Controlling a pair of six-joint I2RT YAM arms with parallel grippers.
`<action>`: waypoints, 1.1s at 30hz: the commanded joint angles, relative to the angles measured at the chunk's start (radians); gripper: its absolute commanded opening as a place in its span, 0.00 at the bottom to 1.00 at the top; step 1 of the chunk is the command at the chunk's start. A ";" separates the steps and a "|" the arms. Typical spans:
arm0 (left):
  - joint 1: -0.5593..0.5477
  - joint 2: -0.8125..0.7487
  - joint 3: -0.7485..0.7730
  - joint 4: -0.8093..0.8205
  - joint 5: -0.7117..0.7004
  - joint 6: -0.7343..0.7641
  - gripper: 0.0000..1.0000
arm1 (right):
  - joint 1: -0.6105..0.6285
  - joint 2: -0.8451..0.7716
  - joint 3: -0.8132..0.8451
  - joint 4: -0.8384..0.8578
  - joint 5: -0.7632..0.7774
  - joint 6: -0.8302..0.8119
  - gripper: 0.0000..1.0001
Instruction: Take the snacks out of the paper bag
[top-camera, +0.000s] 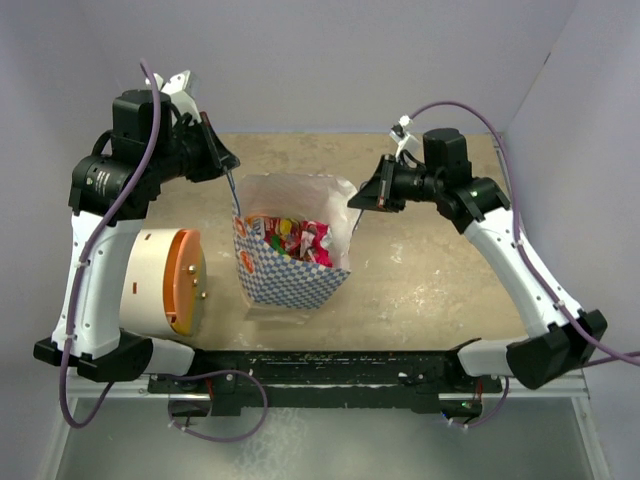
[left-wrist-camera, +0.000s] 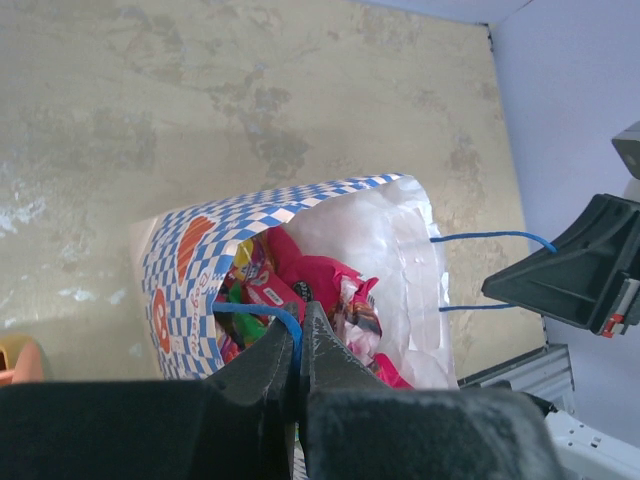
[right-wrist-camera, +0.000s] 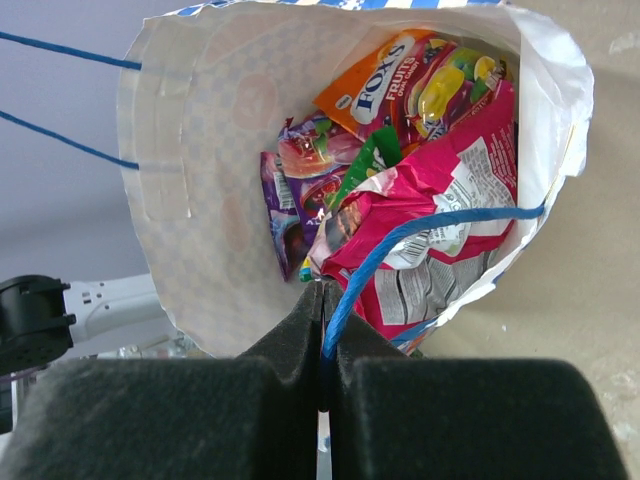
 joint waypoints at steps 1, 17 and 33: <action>0.008 -0.069 0.044 0.323 0.038 0.051 0.00 | 0.014 -0.036 0.020 0.133 -0.059 0.031 0.00; 0.007 -0.232 -0.330 0.415 0.203 0.007 0.00 | 0.030 -0.174 -0.074 -0.142 0.307 -0.158 0.54; 0.009 -0.186 -0.335 0.382 0.099 -0.061 0.00 | 0.085 -0.019 0.275 -0.177 0.542 -0.292 0.96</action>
